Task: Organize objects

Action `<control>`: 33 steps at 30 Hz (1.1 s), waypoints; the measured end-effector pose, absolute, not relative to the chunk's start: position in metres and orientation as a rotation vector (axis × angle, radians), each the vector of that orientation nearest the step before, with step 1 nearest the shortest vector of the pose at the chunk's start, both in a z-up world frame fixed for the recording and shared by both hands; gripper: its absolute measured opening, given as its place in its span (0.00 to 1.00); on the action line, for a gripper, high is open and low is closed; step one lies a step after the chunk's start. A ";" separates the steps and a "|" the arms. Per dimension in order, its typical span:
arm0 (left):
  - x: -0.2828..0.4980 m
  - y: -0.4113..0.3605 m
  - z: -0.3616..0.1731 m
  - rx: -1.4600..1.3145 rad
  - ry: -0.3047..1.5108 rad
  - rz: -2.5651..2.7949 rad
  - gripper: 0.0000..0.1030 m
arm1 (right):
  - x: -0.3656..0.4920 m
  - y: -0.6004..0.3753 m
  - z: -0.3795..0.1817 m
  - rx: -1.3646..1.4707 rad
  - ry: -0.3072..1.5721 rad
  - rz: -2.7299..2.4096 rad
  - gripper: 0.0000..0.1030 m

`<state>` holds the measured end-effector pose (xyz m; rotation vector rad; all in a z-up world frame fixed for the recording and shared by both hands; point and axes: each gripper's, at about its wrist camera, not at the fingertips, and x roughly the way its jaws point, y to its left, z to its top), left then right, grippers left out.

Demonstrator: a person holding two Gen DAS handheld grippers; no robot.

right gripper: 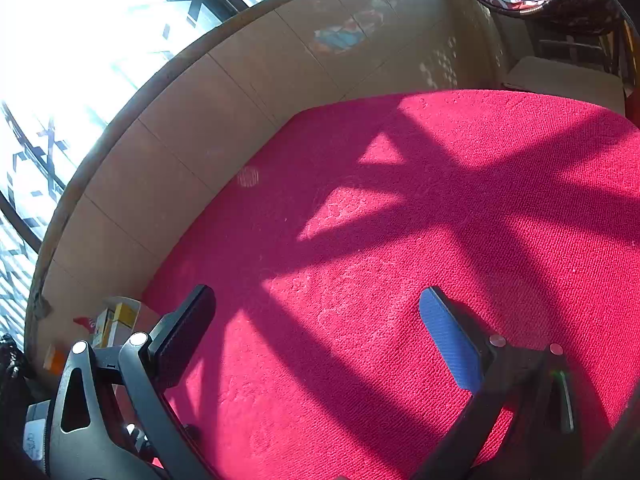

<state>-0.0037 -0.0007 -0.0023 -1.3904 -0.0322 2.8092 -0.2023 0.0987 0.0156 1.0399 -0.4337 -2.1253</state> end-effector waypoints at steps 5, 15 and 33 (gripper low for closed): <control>-0.004 -0.001 -0.003 -1.391 -0.032 2.809 1.00 | -0.202 0.098 0.015 1.039 -0.435 -2.124 1.00; -0.004 0.000 -0.002 -1.391 -0.030 2.810 1.00 | -0.204 0.104 0.015 1.035 -0.444 -2.121 1.00; 0.001 0.000 0.001 -1.394 -0.032 2.810 1.00 | -0.203 0.104 0.016 1.038 -0.436 -2.124 1.00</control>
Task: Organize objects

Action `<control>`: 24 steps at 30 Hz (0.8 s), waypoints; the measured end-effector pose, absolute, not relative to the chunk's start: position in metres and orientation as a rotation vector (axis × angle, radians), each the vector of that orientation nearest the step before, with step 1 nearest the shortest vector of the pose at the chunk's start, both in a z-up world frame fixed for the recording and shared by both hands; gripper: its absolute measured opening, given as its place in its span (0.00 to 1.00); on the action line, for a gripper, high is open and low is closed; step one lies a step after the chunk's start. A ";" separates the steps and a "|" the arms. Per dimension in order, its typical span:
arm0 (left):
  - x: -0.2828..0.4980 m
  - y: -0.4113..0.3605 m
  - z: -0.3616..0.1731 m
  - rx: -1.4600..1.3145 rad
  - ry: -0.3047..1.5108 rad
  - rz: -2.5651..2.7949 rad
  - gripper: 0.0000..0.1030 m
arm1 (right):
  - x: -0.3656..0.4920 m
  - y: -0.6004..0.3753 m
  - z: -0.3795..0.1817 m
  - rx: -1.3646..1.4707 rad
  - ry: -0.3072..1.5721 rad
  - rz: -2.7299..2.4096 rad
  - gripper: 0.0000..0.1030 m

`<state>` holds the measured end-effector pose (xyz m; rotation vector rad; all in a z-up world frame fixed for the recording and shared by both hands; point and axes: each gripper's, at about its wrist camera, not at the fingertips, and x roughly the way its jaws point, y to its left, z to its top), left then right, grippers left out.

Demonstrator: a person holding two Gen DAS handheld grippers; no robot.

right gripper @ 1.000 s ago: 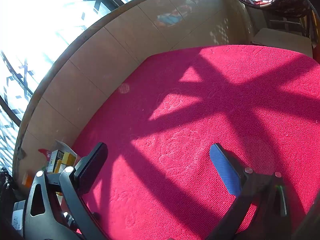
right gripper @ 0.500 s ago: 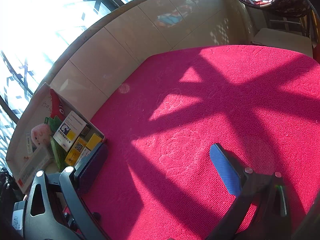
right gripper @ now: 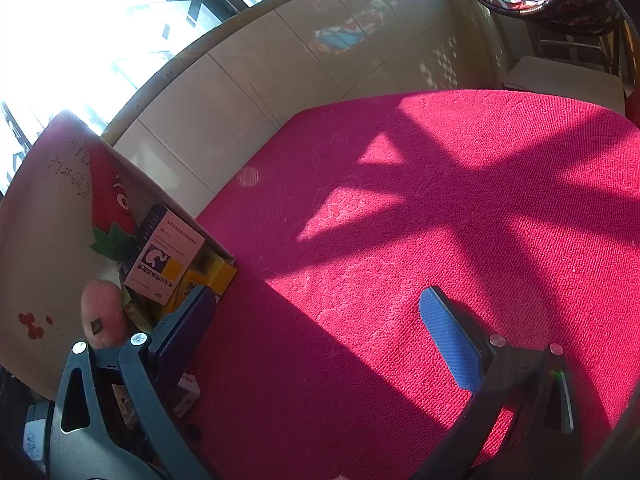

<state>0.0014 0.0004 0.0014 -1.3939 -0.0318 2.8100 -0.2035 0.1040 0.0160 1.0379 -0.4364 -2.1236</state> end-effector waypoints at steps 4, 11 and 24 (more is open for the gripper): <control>0.001 0.001 0.001 -1.392 -0.029 2.811 1.00 | -0.203 0.104 0.016 1.038 -0.436 -2.124 1.00; 0.001 0.002 0.001 -1.395 -0.027 2.811 1.00 | -0.204 0.104 0.016 1.039 -0.436 -2.124 1.00; 0.001 0.002 0.002 -1.392 -0.028 2.812 1.00 | -0.203 0.104 0.016 1.038 -0.437 -2.124 1.00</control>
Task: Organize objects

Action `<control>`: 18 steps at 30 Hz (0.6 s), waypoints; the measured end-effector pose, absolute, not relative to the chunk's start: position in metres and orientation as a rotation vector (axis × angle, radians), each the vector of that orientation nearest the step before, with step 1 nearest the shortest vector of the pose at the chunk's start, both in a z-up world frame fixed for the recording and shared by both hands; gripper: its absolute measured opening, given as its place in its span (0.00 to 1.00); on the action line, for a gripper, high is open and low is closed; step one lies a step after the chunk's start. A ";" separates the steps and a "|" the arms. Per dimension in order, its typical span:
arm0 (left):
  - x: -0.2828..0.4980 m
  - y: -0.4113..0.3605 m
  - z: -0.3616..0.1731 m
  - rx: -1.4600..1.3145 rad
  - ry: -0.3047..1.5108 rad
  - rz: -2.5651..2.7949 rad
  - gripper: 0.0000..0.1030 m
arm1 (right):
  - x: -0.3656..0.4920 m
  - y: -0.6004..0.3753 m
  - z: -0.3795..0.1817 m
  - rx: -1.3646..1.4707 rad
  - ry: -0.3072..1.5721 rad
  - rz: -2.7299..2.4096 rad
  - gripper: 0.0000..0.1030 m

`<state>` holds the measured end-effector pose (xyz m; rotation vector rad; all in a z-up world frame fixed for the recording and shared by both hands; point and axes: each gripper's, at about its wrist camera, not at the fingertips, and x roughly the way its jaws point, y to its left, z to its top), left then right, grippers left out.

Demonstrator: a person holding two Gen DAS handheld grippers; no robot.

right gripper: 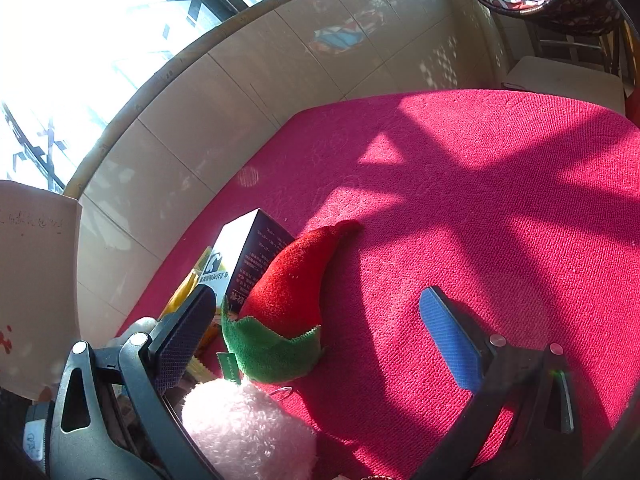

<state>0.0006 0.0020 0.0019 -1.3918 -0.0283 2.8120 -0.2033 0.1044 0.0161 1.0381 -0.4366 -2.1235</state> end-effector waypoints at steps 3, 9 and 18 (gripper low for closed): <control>0.001 0.001 0.002 -1.392 -0.029 2.812 1.00 | -0.203 0.104 0.016 1.038 -0.436 -2.124 1.00; 0.001 0.000 0.002 -1.392 -0.030 2.812 1.00 | -0.203 0.104 0.016 1.038 -0.437 -2.124 1.00; 0.001 0.000 0.002 -1.392 -0.032 2.812 1.00 | -0.203 0.104 0.016 1.039 -0.436 -2.124 1.00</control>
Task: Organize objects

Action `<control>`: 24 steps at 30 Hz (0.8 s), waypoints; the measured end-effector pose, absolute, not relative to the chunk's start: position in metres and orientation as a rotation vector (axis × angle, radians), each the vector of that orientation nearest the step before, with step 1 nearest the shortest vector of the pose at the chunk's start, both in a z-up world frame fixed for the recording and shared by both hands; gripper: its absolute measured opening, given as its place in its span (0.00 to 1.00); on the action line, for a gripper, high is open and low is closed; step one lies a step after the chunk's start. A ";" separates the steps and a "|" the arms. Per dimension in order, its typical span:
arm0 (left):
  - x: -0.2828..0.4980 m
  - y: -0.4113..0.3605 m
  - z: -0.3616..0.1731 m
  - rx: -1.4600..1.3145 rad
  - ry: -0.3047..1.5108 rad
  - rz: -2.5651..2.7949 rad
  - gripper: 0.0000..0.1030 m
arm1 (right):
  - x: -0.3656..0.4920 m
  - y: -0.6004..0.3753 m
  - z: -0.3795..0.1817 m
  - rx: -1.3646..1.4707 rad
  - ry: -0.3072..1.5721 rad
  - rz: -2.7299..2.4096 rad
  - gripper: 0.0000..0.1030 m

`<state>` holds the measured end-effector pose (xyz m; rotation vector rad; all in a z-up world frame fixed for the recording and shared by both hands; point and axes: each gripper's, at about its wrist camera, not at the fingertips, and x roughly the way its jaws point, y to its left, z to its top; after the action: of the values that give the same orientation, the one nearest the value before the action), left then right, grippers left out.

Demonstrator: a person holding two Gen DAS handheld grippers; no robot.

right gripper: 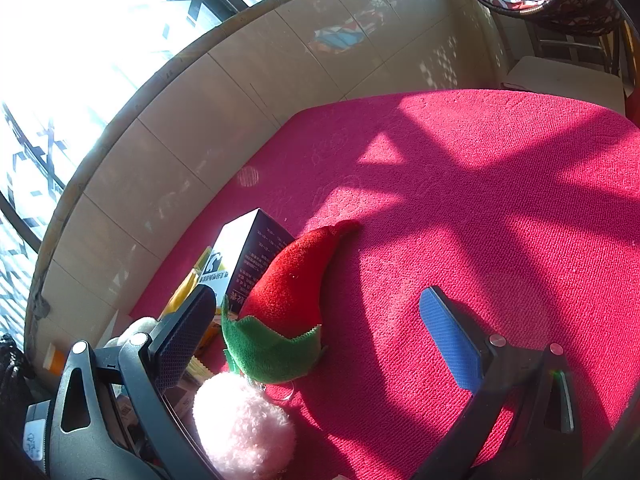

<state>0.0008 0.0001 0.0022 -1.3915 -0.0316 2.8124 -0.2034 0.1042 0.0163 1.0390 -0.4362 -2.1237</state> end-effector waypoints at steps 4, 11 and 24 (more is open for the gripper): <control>0.001 0.000 0.003 -1.392 -0.031 2.812 1.00 | -0.203 0.104 0.016 1.039 -0.437 -2.124 1.00; 0.001 -0.001 0.003 -1.391 -0.031 2.812 1.00 | -0.203 0.104 0.016 1.037 -0.440 -2.123 1.00; 0.003 0.000 0.003 -1.391 -0.031 2.812 1.00 | -0.204 0.105 0.017 1.035 -0.442 -2.121 1.00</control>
<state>0.0028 0.0003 0.0027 -1.3910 -0.0311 2.8124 -0.2036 0.1047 0.0166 1.0351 -0.4421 -2.1214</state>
